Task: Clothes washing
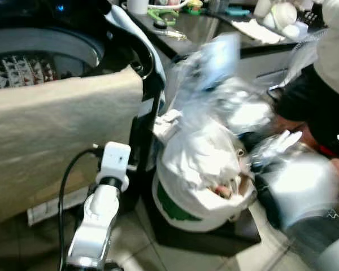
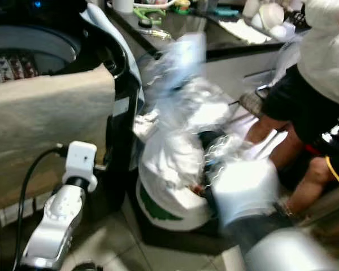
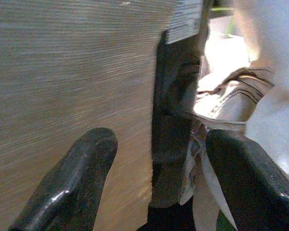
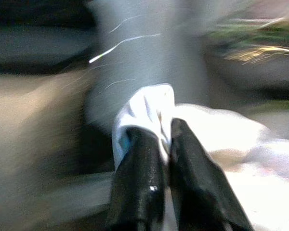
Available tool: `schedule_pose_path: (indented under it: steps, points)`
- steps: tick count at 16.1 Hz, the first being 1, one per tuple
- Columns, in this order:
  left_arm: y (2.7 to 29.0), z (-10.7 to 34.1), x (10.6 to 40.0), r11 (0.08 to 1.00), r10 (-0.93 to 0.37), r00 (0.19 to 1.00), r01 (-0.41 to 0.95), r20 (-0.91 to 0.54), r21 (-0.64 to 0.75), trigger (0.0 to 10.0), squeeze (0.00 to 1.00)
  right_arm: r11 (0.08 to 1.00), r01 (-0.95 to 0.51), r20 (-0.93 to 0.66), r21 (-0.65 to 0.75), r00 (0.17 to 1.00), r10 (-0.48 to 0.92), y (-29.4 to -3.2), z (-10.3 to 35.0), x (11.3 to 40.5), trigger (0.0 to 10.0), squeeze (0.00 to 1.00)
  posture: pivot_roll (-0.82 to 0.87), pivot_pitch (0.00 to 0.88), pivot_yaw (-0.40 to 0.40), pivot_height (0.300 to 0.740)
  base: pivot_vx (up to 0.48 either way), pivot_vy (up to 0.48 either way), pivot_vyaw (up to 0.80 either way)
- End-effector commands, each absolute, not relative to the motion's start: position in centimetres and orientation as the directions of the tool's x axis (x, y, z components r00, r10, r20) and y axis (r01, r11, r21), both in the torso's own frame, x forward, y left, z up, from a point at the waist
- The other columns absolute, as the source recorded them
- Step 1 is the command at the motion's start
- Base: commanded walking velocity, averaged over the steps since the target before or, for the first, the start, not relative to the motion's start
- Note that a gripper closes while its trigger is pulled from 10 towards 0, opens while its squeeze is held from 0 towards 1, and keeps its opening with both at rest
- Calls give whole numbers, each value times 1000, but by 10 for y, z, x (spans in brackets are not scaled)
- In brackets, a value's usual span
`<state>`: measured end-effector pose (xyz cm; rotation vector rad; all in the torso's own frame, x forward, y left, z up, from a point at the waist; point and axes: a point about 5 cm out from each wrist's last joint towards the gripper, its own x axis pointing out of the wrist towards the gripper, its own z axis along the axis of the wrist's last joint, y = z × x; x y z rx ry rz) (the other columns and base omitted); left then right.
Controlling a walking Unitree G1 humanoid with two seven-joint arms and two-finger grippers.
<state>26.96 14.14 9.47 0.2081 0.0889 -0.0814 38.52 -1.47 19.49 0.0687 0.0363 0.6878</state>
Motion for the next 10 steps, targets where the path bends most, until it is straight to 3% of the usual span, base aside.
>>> schedule_pose_path:
  steps: [1, 3, 4, 7, 10]
  points:
    - [133, 96, 270, 973, -110, 989, 127, -99, 192, 10000, 0, 600, -798, 91, 60, 603, 792, 18, 221, 360, 0, 0, 148, 0, -131, 740, 0, 0, 0]
    - [130, 96, 275, 968, -128, 986, 148, -107, 204, 10000, 0, 393, -918, 292, 56, 391, 873, 45, 280, 326, 0, 0, 141, 0, -120, 740, 0, 0, 0]
    - [130, 97, 276, 968, -126, 986, 146, -106, 206, 10000, 0, 388, -920, 312, 60, 387, 868, 45, 290, 327, 0, 0, 141, 0, -120, 740, 0, 0, 0]
    - [135, 98, 277, 972, -109, 989, 128, -102, 199, 10000, 0, 638, -768, 262, 65, 630, 731, 7, 273, 360, 0, 0, 143, 0, -122, 740, 0, 0, 0]
    - [136, 99, 278, 972, -108, 989, 126, -99, 198, 10000, 0, 721, -691, 246, 53, 708, 662, -16, 271, 359, 0, 0, 135, 0, -115, 740, 0, 0, 0]
